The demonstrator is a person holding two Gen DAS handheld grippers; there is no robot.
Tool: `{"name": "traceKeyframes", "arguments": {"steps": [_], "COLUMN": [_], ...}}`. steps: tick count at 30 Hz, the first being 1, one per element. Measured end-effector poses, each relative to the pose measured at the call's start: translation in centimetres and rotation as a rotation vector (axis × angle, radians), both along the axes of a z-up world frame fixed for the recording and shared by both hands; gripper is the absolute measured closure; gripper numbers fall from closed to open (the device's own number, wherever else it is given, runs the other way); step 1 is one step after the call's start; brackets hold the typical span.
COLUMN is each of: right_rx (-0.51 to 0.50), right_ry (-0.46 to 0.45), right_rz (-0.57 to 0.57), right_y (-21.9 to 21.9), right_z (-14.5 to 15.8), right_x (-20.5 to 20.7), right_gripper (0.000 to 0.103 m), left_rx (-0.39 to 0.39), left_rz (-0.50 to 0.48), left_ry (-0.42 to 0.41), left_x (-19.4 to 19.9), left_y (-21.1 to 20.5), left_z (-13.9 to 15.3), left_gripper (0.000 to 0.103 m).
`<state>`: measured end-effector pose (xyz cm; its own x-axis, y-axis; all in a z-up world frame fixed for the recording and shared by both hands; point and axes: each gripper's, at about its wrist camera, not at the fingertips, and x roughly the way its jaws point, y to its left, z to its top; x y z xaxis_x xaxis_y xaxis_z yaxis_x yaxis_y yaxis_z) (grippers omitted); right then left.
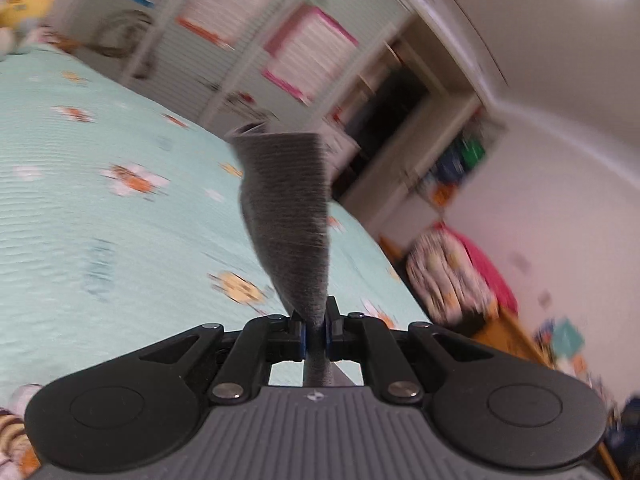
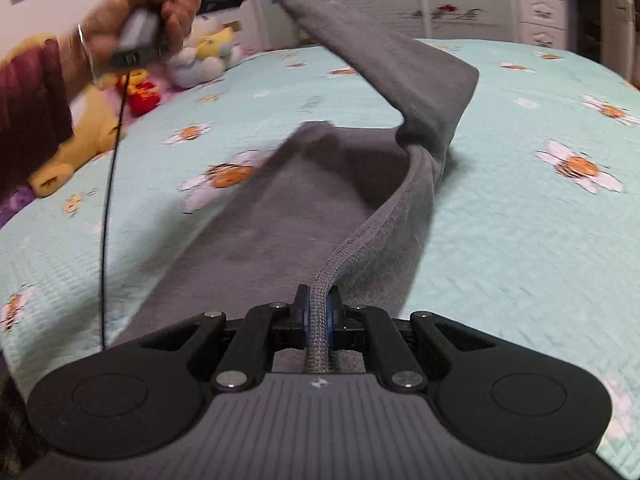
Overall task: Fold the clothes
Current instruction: 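Fold the lifted strip end over the strip body with the left gripper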
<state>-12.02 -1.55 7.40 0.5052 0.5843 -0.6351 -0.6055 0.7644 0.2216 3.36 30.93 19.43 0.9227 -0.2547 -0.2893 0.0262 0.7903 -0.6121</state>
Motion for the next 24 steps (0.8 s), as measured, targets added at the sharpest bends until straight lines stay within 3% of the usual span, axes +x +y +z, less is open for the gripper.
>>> {"name": "traceKeyframes", "arguments": {"steps": [6,10,13,14,15,16,17,20,22,24], "right_rx": [-0.091,-0.121,-0.106,-0.073,-0.039,-0.002,0.064,0.294,0.434,0.492], "right_ry": [0.032,0.045,0.058,0.074,0.09,0.108,0.138,0.173,0.186,0.186], "right_rz": [0.115,0.133,0.125,0.116,0.108,0.099,0.091,0.069,0.05,-0.008], "right_y": [3.0,3.8,3.3,3.0,2.6,2.2,1.4,-1.7,-4.5,-7.3], "right_z": [-0.1,-0.5,-0.5,-0.5,-0.4,-0.4,-0.2,0.8,1.5,1.9], "right_x": [0.7,0.7,1.0,1.0,1.0,1.0,1.0,0.4,-0.4,-1.3], "right_gripper": [0.096,0.096,0.094,0.091,0.088,0.083,0.072,0.054,0.052,0.052], "left_rx": [-0.057,-0.078,-0.096,-0.099,-0.102,-0.112,-0.126,-0.171,-0.202,-0.24], "left_rz": [0.163,0.222,0.258,0.272,0.288,0.3,0.311,0.315,0.315,0.313], "left_ry": [0.15,0.183,0.183,0.192,0.203,0.224,0.25,0.282,0.295,0.299], "left_x": [-1.1,-1.8,-2.3,-2.5,-2.7,-3.1,-3.6,-6.0,-8.2,-11.1], "left_y": [5.1,6.5,7.5,7.6,7.7,7.9,8.2,8.7,9.1,9.5], "left_z": [-7.0,-9.9,-10.6,-10.8,-11.1,-11.6,-12.2,-13.1,-13.6,-14.0], "left_gripper": [0.096,0.096,0.095,0.093,0.08,0.058,0.049,0.045,0.043,0.042]}}
